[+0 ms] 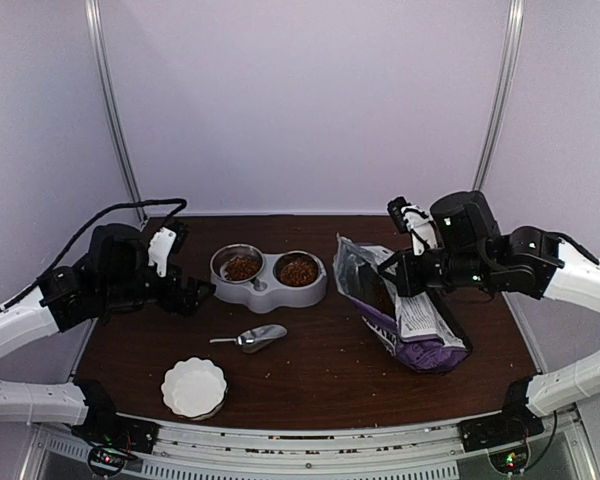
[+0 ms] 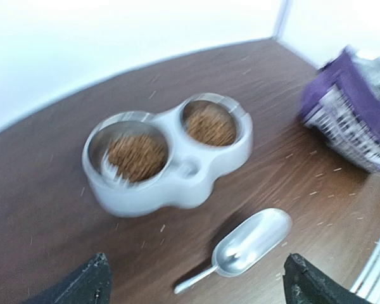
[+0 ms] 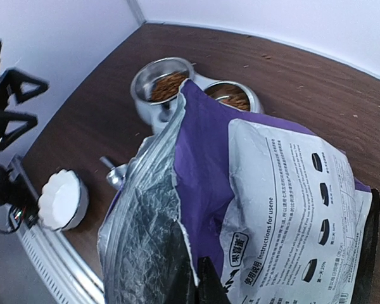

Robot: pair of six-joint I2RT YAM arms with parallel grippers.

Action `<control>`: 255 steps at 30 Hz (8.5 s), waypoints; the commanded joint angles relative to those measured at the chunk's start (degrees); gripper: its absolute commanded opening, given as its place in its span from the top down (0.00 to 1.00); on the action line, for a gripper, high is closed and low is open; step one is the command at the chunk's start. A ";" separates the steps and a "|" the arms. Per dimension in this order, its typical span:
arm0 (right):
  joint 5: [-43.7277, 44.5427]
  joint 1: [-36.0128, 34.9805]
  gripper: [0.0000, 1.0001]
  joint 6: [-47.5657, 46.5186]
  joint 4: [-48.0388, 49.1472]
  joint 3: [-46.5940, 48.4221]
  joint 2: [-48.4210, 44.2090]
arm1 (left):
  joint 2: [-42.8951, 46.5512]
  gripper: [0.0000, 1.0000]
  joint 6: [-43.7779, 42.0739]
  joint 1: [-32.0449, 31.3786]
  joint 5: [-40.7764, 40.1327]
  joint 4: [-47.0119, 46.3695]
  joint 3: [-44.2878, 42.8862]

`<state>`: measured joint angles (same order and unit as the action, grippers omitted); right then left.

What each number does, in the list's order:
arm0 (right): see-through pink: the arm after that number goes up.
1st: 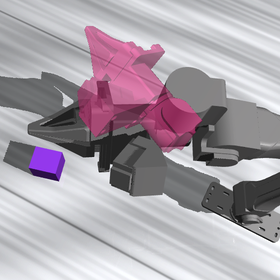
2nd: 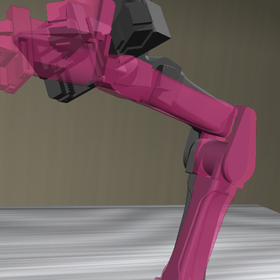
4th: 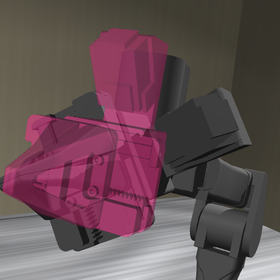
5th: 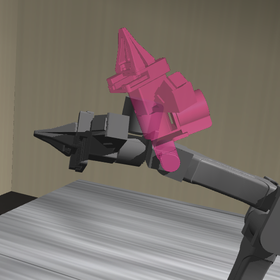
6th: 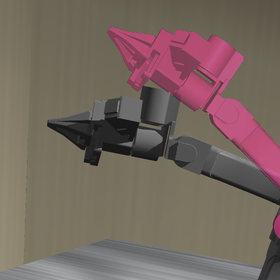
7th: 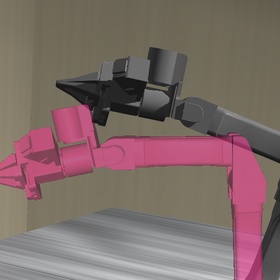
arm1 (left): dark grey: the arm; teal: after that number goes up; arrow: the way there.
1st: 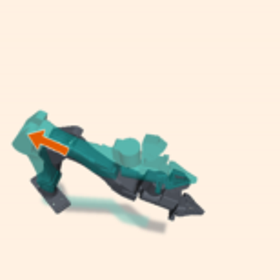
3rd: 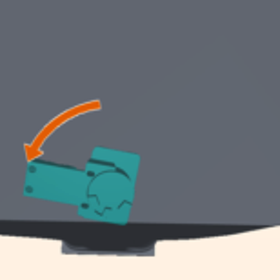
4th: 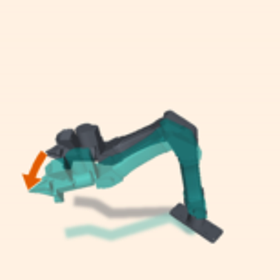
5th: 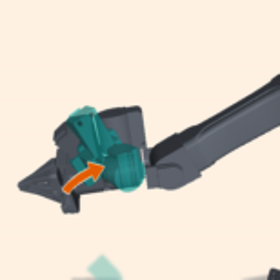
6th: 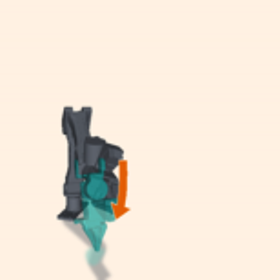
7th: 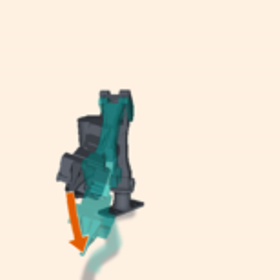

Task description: Serve the pet food

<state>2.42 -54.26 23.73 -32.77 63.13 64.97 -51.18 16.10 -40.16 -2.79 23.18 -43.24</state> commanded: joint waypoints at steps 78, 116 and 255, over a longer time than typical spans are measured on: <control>-37.67 16.58 0.00 -2.22 40.38 -29.39 -19.55 | -31.72 1.00 -8.11 -2.58 51.65 -13.24 -24.85; -35.46 12.56 0.00 -26.31 -5.79 6.82 -4.71 | -29.33 1.00 -16.47 -10.11 49.59 -5.50 -27.44; -30.51 -3.93 1.00 -31.84 -14.87 28.27 19.85 | -26.80 0.80 -13.48 -9.29 50.17 -9.83 -25.45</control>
<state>-28.45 -57.89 -8.78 -50.33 92.14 85.56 -80.99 5.21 -50.57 48.53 12.03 -68.27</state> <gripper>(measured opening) 0.008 0.210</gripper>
